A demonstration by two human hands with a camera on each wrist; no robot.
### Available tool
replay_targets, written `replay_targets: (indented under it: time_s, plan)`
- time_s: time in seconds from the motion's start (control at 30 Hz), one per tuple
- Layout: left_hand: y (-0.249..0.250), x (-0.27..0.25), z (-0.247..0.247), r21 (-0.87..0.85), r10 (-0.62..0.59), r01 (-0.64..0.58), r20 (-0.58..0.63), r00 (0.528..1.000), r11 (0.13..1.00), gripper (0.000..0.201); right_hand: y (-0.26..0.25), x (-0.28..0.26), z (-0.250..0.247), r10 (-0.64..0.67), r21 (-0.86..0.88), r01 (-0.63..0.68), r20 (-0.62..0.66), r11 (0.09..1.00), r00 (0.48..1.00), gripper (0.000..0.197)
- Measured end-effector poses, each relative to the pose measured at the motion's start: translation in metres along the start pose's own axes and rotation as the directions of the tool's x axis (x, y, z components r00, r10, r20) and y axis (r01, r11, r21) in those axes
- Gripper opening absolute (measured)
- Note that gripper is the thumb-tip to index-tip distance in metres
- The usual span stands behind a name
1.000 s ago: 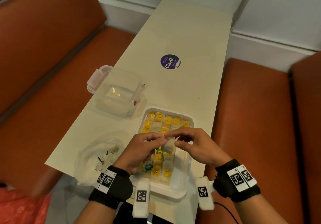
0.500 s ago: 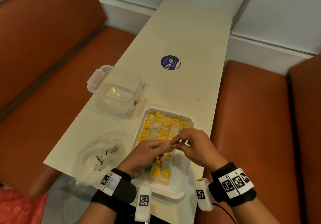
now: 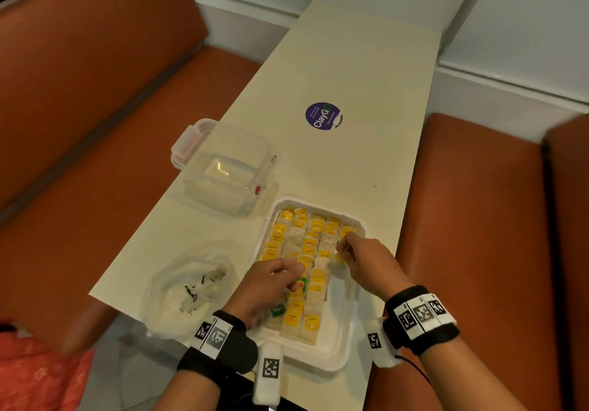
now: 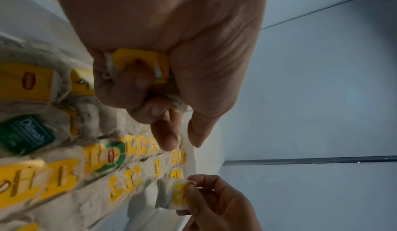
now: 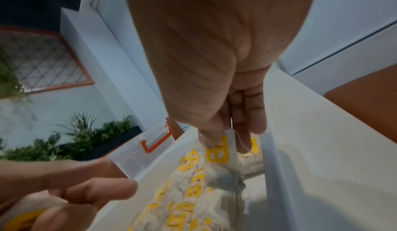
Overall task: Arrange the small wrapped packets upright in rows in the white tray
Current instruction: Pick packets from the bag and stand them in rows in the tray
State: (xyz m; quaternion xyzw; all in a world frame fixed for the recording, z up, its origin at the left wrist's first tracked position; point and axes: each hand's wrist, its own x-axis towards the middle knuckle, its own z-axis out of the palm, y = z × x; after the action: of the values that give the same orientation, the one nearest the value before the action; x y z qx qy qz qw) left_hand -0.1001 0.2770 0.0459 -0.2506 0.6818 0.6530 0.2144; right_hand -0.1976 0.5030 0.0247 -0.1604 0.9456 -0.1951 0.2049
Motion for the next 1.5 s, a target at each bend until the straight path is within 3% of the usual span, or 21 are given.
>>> replay_targets:
  time_s: [0.13, 0.23, 0.4, 0.6, 0.8, 0.97, 1.07, 1.17, 1.27, 1.33, 1.5]
  plan:
    - [-0.005, 0.002, -0.007, -0.063, -0.067, 0.064, -0.041, 0.997, 0.996, 0.022, 0.011, 0.019, 0.011, -0.032, -0.267, 0.023, -0.030, 0.964, 0.999, 0.033]
    - [-0.006, 0.002, -0.013, -0.105, -0.096, 0.091, -0.050, 0.994, 0.990, 0.022, 0.017, 0.027, 0.014, -0.033, -0.324, 0.019, -0.037, 0.946, 0.999, 0.041]
    - [-0.008, 0.006, -0.019, -0.123, -0.131, 0.120, -0.082, 0.988, 0.985, 0.020, 0.014, 0.035, 0.008, -0.091, -0.401, 0.089, 0.014, 0.912, 0.996, 0.031]
    - [-0.010, 0.006, -0.016, -0.106, -0.138, 0.129, -0.083, 0.987, 0.986, 0.021, 0.010, 0.045, 0.004, -0.060, -0.355, 0.011, -0.129, 0.935, 0.990, 0.030]
    - [-0.008, 0.009, -0.013, -0.100, -0.152, 0.143, -0.081, 0.985, 0.985, 0.024, 0.011, 0.046, 0.009, -0.136, -0.430, 0.018, -0.246, 0.903, 0.960, 0.022]
    - [0.001, 0.011, -0.007, -0.249, -0.225, 0.208, -0.044, 0.973, 0.946, 0.046, 0.008, 0.039, 0.005, -0.132, -0.252, 0.047, -0.334, 0.967, 0.933, 0.022]
    - [0.004, 0.012, -0.002, -0.433, -0.248, 0.241, 0.040, 0.968, 0.869, 0.066, -0.021, 0.019, -0.010, -0.131, 0.022, 0.139, -0.227, 0.990, 0.965, 0.021]
    - [0.011, 0.010, 0.003, -0.506, -0.219, 0.259, 0.138, 0.966, 0.823, 0.076, -0.058, -0.013, -0.028, -0.261, 0.243, 0.273, -0.079, 0.931, 0.962, 0.031]
    - [0.018, 0.008, 0.006, -0.558, -0.176, 0.304, 0.273, 0.946, 0.772, 0.085, -0.077, -0.031, -0.026, -0.428, 0.224, 0.421, -0.023, 0.879, 0.904, 0.051]
    - [0.023, 0.005, 0.007, -0.562, -0.155, 0.327, 0.333, 0.930, 0.760, 0.088, -0.078, -0.032, -0.019, -0.421, 0.183, 0.419, -0.030, 0.889, 0.906, 0.061]
    - [0.021, 0.000, 0.007, -0.483, -0.152, 0.297, 0.317, 0.936, 0.823, 0.089, -0.075, -0.029, -0.011, -0.352, 0.169, 0.348, -0.004, 0.922, 0.936, 0.039]
